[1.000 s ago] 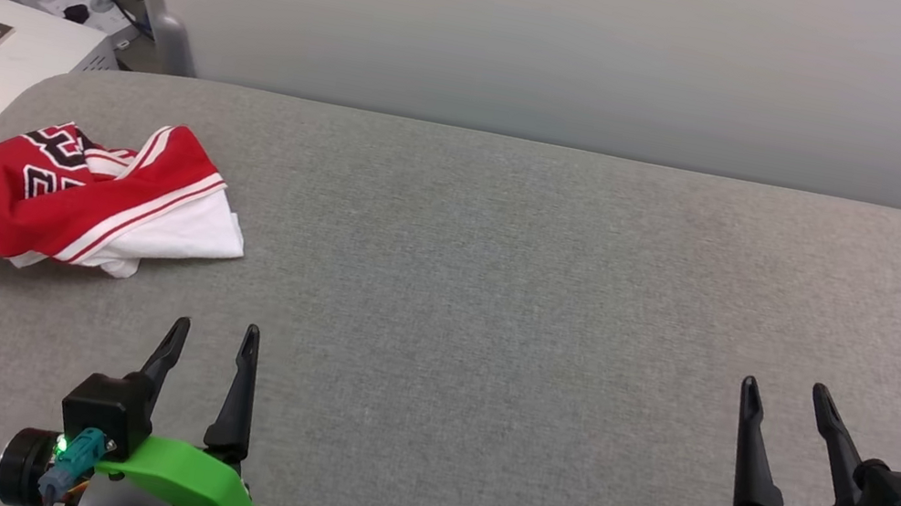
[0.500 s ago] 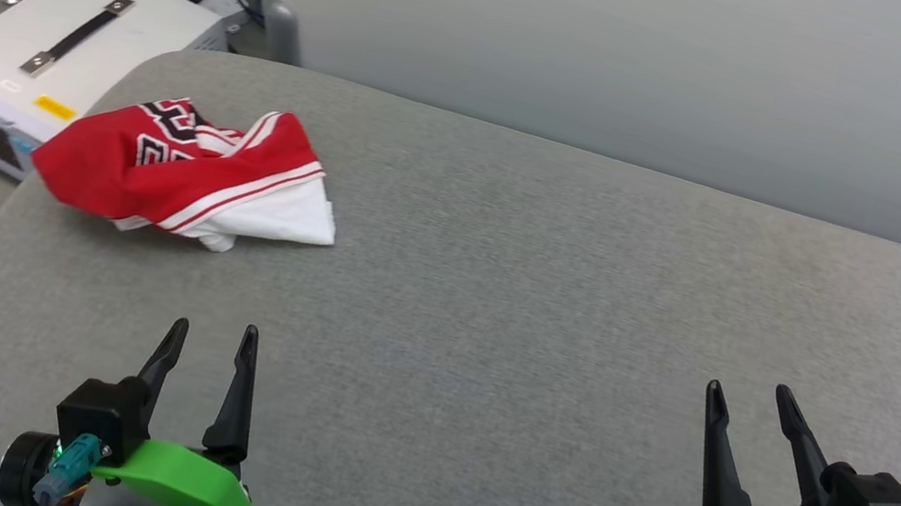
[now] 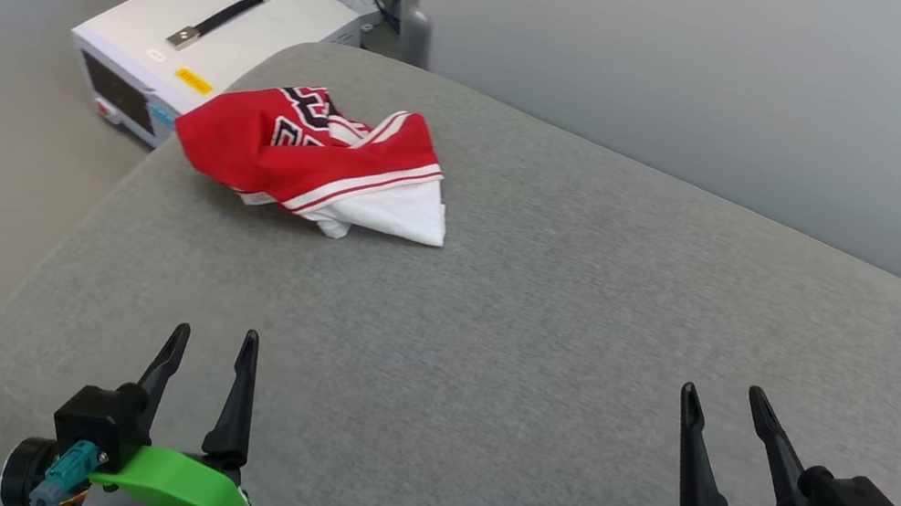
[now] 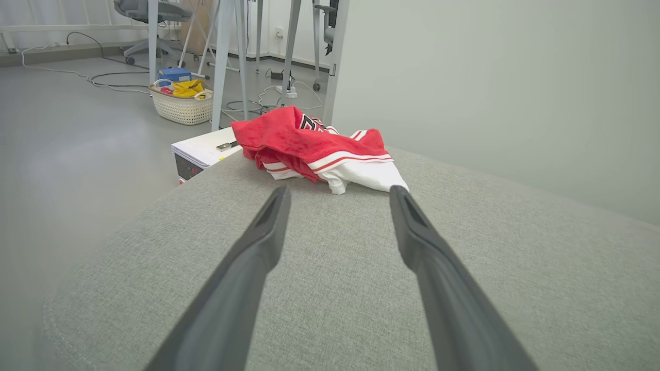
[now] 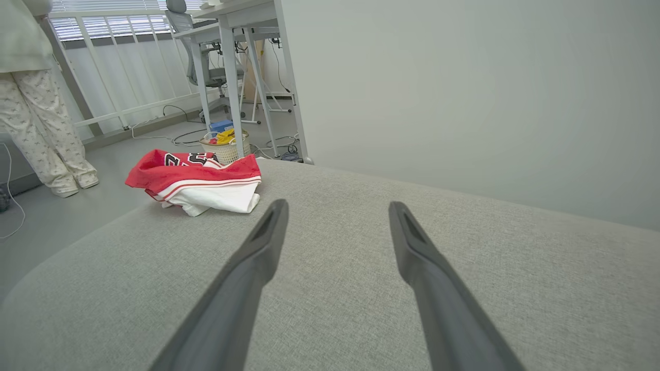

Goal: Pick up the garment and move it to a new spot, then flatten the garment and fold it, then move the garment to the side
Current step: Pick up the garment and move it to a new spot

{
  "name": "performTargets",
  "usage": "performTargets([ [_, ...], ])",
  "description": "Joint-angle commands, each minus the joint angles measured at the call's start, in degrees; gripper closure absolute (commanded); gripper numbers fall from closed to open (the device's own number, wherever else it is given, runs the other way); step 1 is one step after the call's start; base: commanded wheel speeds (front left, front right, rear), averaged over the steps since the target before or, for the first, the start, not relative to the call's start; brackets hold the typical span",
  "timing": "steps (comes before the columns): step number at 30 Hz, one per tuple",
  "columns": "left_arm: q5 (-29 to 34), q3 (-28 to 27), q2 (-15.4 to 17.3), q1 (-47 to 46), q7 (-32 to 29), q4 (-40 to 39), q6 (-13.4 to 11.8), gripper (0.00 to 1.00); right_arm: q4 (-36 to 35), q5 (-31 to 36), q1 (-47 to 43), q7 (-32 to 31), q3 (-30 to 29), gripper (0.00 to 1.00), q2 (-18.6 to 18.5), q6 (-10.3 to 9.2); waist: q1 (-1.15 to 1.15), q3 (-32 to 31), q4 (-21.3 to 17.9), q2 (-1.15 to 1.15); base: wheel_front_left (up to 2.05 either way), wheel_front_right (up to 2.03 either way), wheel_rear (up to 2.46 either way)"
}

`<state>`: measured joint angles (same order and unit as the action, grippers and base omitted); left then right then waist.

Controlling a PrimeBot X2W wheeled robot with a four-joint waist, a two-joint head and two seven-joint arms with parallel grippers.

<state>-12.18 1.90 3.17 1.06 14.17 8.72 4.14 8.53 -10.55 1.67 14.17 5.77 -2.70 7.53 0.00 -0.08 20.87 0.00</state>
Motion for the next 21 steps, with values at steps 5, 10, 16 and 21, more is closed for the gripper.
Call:
performTargets([
  [5, -0.7, 0.2, -0.3, 0.2, 0.8, 0.4, 0.6, 0.0, 0.5, -1.0, 1.2, 0.8, 0.4, 0.0, -0.2, -0.04, 0.0, 0.1, 3.8, 0.0, 0.0, 0.0, 0.0],
  [10, -0.6, 0.1, -0.3, 0.3, 0.8, 0.4, 0.7, 0.0, 0.4, -1.1, 1.2, 0.8, 0.6, 0.0, -0.2, -0.04, 0.0, 0.2, 4.2, 0.0, 0.0, 0.0, 0.0],
  [16, -1.5, -0.1, -0.3, 0.2, 0.8, 0.5, 0.8, 0.0, 0.5, -1.7, 1.8, 0.8, 0.7, 0.0, -0.2, -0.04, 0.0, 1.7, 3.2, 0.0, 0.0, 0.0, 0.0],
  [21, -1.6, 1.3, -0.3, -1.9, 0.8, 1.6, 1.0, 0.0, -0.2, -0.9, 3.3, 0.8, 0.5, 0.0, -0.2, -0.04, 0.0, 5.6, 1.5, 0.0, 0.0, 0.0, 0.0],
])
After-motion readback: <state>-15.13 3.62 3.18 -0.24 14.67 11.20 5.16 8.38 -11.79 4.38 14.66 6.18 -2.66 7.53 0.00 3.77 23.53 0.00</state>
